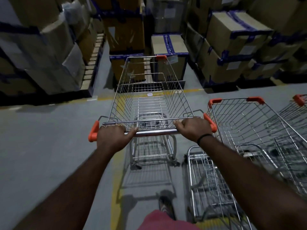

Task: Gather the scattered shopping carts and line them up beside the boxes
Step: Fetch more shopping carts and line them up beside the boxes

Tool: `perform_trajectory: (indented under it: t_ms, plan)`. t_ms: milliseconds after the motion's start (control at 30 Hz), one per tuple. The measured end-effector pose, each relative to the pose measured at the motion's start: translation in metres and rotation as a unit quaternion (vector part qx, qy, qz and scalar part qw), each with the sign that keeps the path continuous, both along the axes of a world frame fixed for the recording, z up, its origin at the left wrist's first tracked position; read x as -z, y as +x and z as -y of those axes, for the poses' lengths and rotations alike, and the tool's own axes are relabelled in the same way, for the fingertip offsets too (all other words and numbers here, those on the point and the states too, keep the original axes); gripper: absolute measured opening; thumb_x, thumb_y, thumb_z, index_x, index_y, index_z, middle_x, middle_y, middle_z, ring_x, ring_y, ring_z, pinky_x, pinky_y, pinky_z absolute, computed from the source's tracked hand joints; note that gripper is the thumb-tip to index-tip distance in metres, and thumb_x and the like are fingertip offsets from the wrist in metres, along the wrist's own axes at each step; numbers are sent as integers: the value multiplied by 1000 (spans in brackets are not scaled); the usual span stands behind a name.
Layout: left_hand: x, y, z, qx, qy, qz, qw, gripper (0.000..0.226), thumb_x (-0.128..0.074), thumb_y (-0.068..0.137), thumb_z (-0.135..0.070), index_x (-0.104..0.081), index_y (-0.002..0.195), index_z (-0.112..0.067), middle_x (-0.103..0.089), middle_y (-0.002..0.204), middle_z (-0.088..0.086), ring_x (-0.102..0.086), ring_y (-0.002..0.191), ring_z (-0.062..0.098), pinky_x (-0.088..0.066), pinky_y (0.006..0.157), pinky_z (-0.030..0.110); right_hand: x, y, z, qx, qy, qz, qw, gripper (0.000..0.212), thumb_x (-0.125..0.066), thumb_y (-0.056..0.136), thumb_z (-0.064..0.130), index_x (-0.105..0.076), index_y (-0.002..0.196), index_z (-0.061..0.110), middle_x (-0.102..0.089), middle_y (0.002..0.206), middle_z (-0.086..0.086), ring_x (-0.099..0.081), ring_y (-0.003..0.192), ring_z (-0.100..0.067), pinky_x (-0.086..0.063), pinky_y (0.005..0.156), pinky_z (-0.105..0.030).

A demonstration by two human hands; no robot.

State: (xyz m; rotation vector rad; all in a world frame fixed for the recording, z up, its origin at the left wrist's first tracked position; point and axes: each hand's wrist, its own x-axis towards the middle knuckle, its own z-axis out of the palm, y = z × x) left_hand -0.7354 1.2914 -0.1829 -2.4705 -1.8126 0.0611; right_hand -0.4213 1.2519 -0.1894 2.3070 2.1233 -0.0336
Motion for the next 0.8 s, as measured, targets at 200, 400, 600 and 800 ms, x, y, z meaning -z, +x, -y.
perform_trajectory:
  t_ms: [200, 400, 600, 800]
  plan:
    - [2, -16, 28, -5, -6, 2, 1000, 84, -13, 86, -86, -61, 67, -20, -65, 67, 1, -67, 73, 25, -48, 77, 36, -2, -16, 36, 11, 4, -8, 1000, 88, -9, 85, 81, -69, 69, 20, -55, 60, 4, -58, 64, -19, -45, 68, -29]
    - [-9, -31, 74, 6, -20, 2, 1000, 76, -21, 90, -81, -64, 72, -21, -56, 67, 0, -66, 77, 26, -46, 78, 35, -10, -36, 85, 22, -5, -8, 1000, 76, -24, 96, 74, -71, 71, 19, -50, 57, 4, -59, 68, -21, -45, 75, -32]
    - [-6, -49, 126, 21, -25, 4, 999, 80, -18, 91, -81, -69, 81, -21, -67, 77, 2, -67, 81, 26, -47, 75, 34, -8, -51, 139, 34, -19, -5, 999, 84, -17, 92, 77, -71, 69, 18, -58, 60, 2, -61, 65, -18, -49, 85, -34]
    - [-3, -70, 170, 41, -45, 77, 995, 78, -19, 86, -85, -66, 91, -24, -65, 93, 0, -66, 90, 22, -48, 76, 36, -10, -64, 188, 37, -17, -18, 999, 73, -27, 97, 70, -66, 65, 17, -59, 60, 0, -61, 63, -19, -51, 84, -34]
